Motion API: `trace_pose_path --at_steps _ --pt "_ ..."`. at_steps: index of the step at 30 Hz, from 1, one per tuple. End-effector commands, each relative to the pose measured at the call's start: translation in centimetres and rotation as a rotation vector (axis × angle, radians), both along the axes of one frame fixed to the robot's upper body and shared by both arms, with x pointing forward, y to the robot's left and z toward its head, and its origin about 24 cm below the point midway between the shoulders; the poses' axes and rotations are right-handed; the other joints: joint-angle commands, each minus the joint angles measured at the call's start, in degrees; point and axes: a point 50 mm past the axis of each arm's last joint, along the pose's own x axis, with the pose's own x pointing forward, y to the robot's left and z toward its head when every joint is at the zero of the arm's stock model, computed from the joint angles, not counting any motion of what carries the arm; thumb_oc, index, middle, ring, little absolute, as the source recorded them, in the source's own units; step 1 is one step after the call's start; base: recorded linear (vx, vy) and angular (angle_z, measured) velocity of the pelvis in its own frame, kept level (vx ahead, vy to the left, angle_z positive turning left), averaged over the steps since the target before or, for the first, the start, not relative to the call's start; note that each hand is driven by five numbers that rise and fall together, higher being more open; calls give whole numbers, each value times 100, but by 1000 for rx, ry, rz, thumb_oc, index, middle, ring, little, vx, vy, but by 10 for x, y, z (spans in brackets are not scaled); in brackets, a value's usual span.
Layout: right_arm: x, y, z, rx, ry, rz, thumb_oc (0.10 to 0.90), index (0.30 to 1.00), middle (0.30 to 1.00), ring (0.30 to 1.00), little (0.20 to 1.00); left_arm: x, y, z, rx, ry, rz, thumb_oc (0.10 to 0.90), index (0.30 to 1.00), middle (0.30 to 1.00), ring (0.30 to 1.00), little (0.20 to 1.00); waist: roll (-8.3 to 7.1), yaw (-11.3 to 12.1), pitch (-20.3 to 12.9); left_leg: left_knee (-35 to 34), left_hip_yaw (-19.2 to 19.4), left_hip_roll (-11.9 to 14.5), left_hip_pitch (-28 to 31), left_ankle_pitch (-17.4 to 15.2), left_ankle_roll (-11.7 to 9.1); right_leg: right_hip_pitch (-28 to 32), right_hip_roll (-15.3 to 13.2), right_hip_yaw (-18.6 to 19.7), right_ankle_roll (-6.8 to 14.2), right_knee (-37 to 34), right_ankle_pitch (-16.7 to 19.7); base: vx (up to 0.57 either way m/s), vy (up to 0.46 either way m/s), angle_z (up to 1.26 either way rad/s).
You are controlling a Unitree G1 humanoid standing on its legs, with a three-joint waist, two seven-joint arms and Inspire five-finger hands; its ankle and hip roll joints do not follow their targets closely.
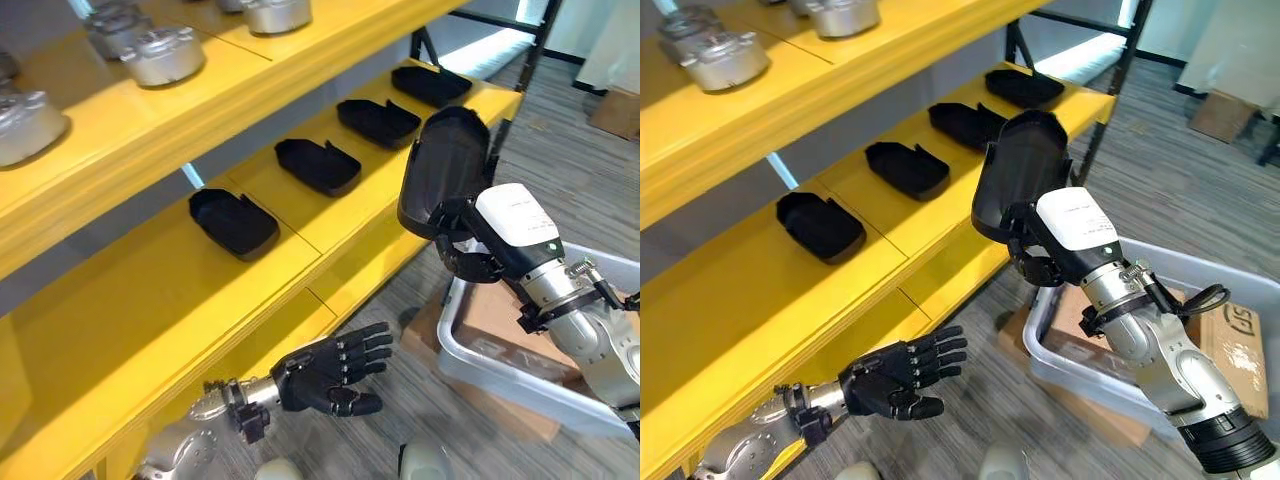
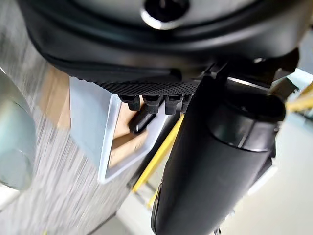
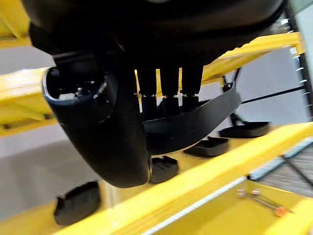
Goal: Move parts from the plastic box to the shelf.
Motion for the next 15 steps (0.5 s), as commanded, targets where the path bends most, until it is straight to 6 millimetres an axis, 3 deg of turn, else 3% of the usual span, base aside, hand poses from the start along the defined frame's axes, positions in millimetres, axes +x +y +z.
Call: trace_pose_path --at_steps 1,4,5,7,15 --pt "-7 29 69 75 -374 186 400 300 300 300 300 11 -6 31 -38 -170 4 900 1000 1000 1000 1000 3 -31 -395 -220 199 187 169 14 133 174 375 -169 -344 -26 105 -140 268 -9" --pt "-7 27 69 80 -366 164 400 300 300 300 300 9 -6 33 -40 -150 -9 900 1000 1000 1000 1000 92 -7 -349 -565 374 144 228 -102 96 209 202 -165 -160 -108 234 -112 186 31" --pt "-10 24 67 80 -354 160 400 300 300 300 300 4 -2 32 -31 -143 -10 900 1000 1000 1000 1000 136 58 -329 -735 373 92 243 -180 64 265 50 -149 11 -324 433 -133 200 37" --pt "-12 24 64 78 -333 161 400 300 300 300 300 -1 5 31 -23 -132 -7 900 1000 1000 1000 1000 149 148 -325 -875 379 51 283 -180 44 373 -82 -201 134 -599 591 -97 168 34" --pt "-19 35 62 90 -308 254 400 300 300 300 300 -13 24 23 -11 -106 67 900 1000 1000 1000 1000 69 531 -360 -1130 526 125 234 44 -95 875 -269 -696 335 -1479 940 -53 34 14"
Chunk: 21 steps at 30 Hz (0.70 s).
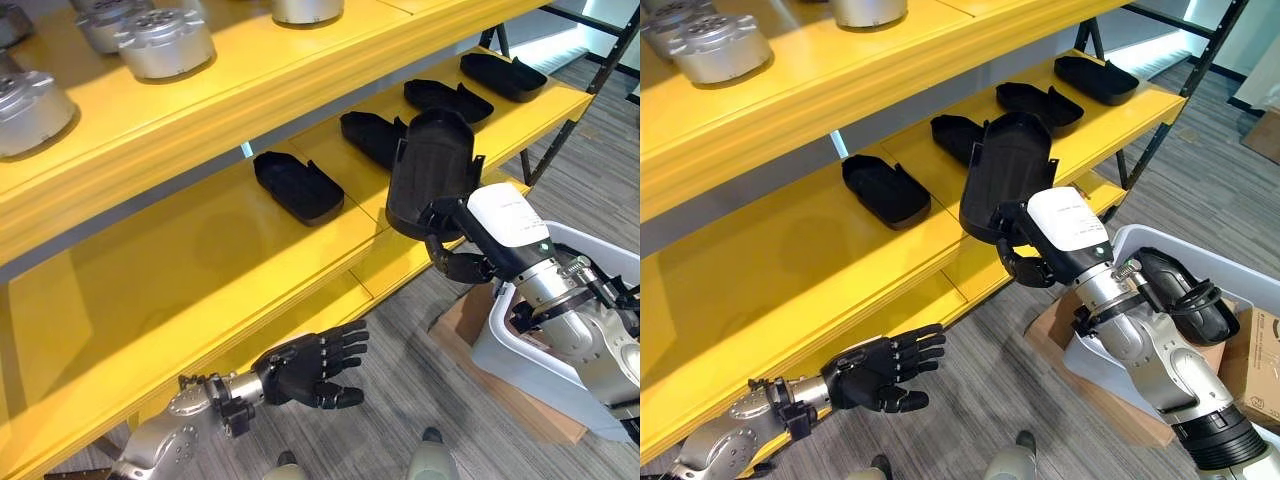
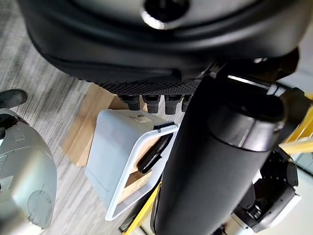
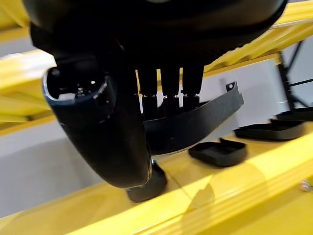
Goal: Move parts from the plastic box to the shelf.
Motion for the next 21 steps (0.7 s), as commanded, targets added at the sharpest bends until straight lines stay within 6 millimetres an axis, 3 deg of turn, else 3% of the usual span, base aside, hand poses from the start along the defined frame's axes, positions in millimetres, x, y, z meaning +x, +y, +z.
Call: trace_pose_path --at_steps 1,11,19,21 --pt "-16 26 70 73 -331 176 400 300 300 300 300 6 -13 36 -141 -192 -65 900 1000 1000 1000 1000 -64 68 -393 -221 413 495 164 281 297 161 14 -246 -267 212 -280 0 0 0" --pt "-20 57 83 42 -363 333 400 300 300 300 300 3 3 34 -82 -222 -2 900 1000 1000 1000 1000 -104 536 -309 -146 307 591 -45 439 179 468 -87 -656 -201 -23 -206 -19 13 8" --pt "-24 86 81 14 -320 508 400 300 300 300 300 3 1 33 -99 -218 28 900 1000 1000 1000 1000 -119 880 -215 -63 67 554 -209 515 170 623 -129 -884 -210 29 -264 18 43 21" --pt "-26 98 83 1 -346 566 400 300 300 300 300 3 -1 32 -104 -218 32 900 1000 1000 1000 1000 -110 1058 -142 11 -52 519 -349 545 170 658 -129 -1001 -235 129 -347 9 95 19"
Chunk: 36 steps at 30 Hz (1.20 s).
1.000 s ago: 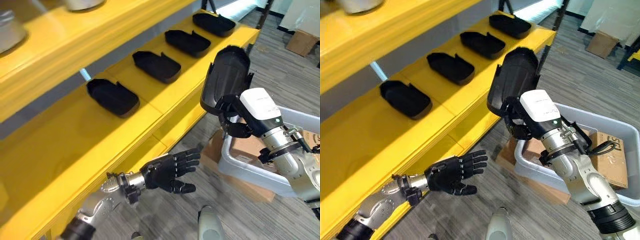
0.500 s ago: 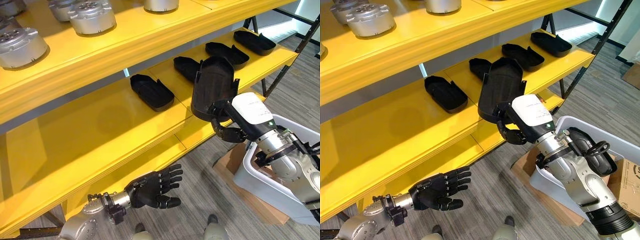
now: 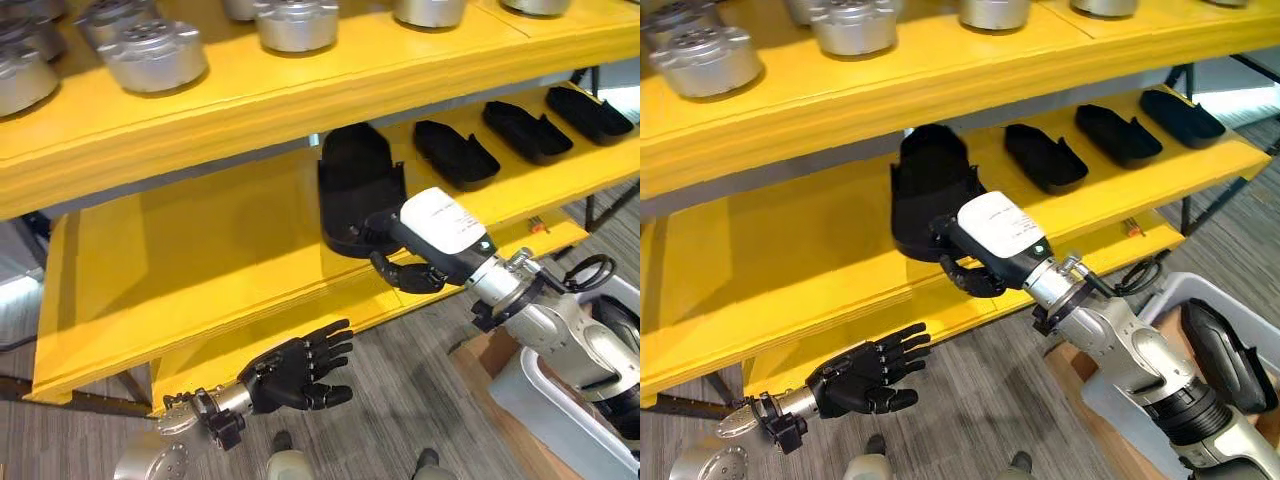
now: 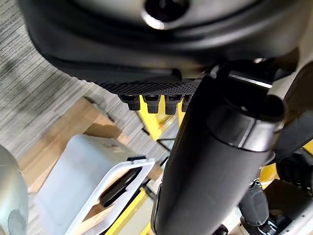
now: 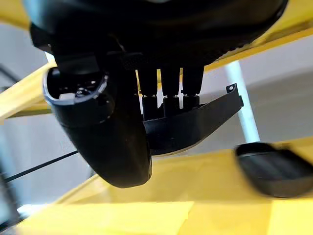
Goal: Move parts from the plastic box to the shelf.
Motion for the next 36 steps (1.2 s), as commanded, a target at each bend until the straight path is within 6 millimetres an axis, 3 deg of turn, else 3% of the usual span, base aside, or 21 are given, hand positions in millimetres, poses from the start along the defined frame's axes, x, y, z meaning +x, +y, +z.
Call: trace_pose_path --at_steps 1,5,11,14,20,26,32,36 --pt "-28 37 77 135 -361 277 400 300 300 300 300 9 -13 33 -85 -190 -52 900 1000 1000 1000 1000 -124 24 -121 75 454 404 -136 314 263 145 -260 -333 -196 726 -657 0 89 32" --pt "-33 47 81 136 -377 334 400 300 300 300 300 9 -15 30 -86 -185 -44 900 1000 1000 1000 1000 -106 167 -55 58 301 376 -241 386 260 152 -255 -386 -210 789 -698 -4 62 28" --pt "-30 56 80 166 -258 384 400 300 300 300 300 8 -14 29 -76 -207 3 900 1000 1000 1000 1000 -18 481 93 107 -1 369 -497 530 247 120 -241 -590 -327 1198 -957 2 67 21" --pt "-22 53 76 162 -220 314 400 300 300 300 300 7 -14 26 -56 -196 -22 900 1000 1000 1000 1000 35 557 120 133 220 460 -618 635 249 157 -256 -865 -430 1481 -1143 66 52 42" --pt "-10 47 71 148 -225 219 400 300 300 300 300 4 -16 25 -80 -186 -78 900 1000 1000 1000 1000 99 668 274 175 250 375 -887 760 265 168 -335 -1061 -457 1745 -1339 33 67 58" --pt "21 46 72 131 -283 73 400 300 300 300 300 5 -23 26 -90 -180 -144 900 1000 1000 1000 1000 192 851 601 350 228 228 -1229 780 303 128 -443 -1151 -458 1884 -1369 22 68 27" --pt "41 43 93 106 -405 -30 400 300 300 300 300 13 -29 34 -93 -224 -149 900 1000 1000 1000 1000 223 943 983 420 279 259 -1521 843 279 -45 -496 -1159 -426 1857 -1274 -74 15 1" --pt "60 29 104 104 -446 -159 400 300 300 300 300 17 -28 37 -82 -242 -128 900 1000 1000 1000 1000 159 983 1164 634 241 259 -1742 729 234 -154 -527 -1068 -381 1977 -1390 -11 -43 -2"
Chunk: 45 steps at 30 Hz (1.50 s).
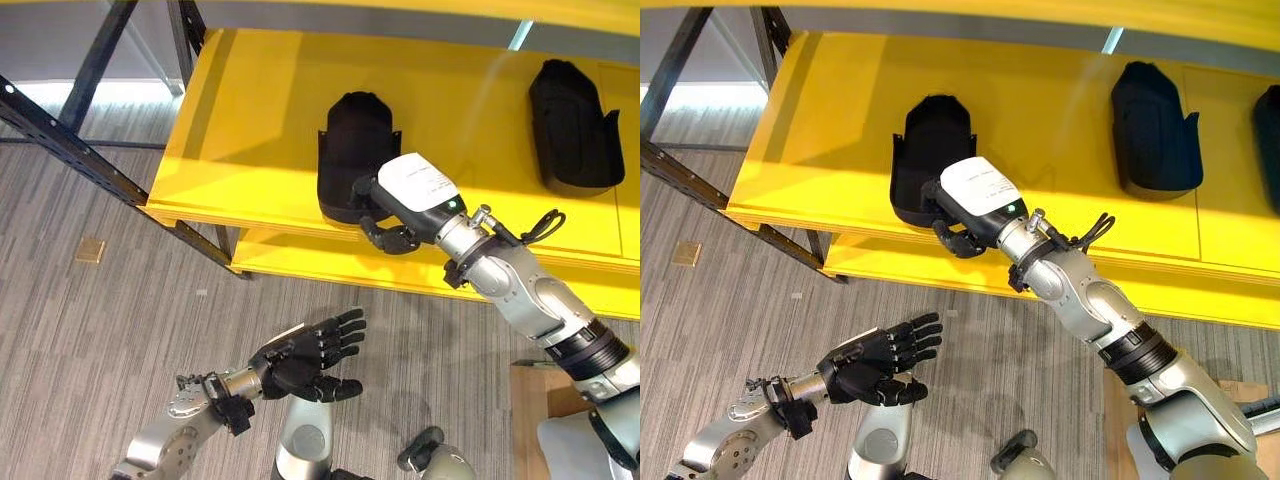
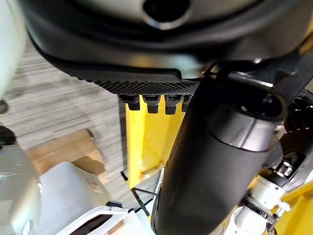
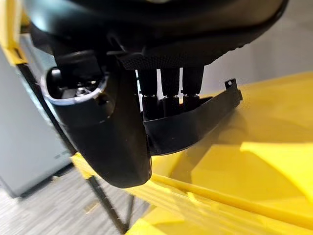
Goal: Move parts from the plastic box to the shelf.
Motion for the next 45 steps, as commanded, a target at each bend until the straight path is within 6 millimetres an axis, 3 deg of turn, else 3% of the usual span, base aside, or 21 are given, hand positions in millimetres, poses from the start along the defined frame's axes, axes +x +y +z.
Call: trace_pose_path --at_steps 1,7,17,29,39,45 --pt "-5 16 84 116 -372 56 400 300 300 300 300 -2 -13 26 -93 -143 -57 900 1000 1000 1000 1000 -64 -28 -216 -603 791 532 58 556 16 81 47 310 -351 682 -607 32 -78 4" --pt "10 4 90 89 -394 -30 400 300 300 300 300 0 -13 29 -85 -154 -62 900 1000 1000 1000 1000 -69 7 -80 -453 762 561 -167 558 20 -38 70 346 -350 763 -660 -11 -33 -1" --pt "24 -6 118 -13 -472 -107 400 300 300 300 300 2 -16 31 -84 -157 -89 900 1000 1000 1000 1000 -105 88 29 -310 750 616 -341 510 12 -154 101 358 -338 777 -684 5 -13 -1" --pt "25 5 145 -205 -567 -77 400 300 300 300 300 2 -13 29 -50 -149 -114 900 1000 1000 1000 1000 -164 257 66 -231 670 638 -494 501 18 -285 108 276 -323 905 -734 18 -29 0" --pt "29 6 143 -220 -550 -64 400 300 300 300 300 2 -12 27 -66 -124 -119 900 1000 1000 1000 1000 -179 311 68 -212 642 627 -562 498 38 -384 97 226 -325 1006 -760 3 -13 2" --pt "36 -7 145 -130 -539 -166 400 300 300 300 300 2 -15 27 -60 -128 -130 900 1000 1000 1000 1000 -164 297 68 -194 649 657 -587 496 41 -455 91 218 -335 1062 -753 4 -7 2"
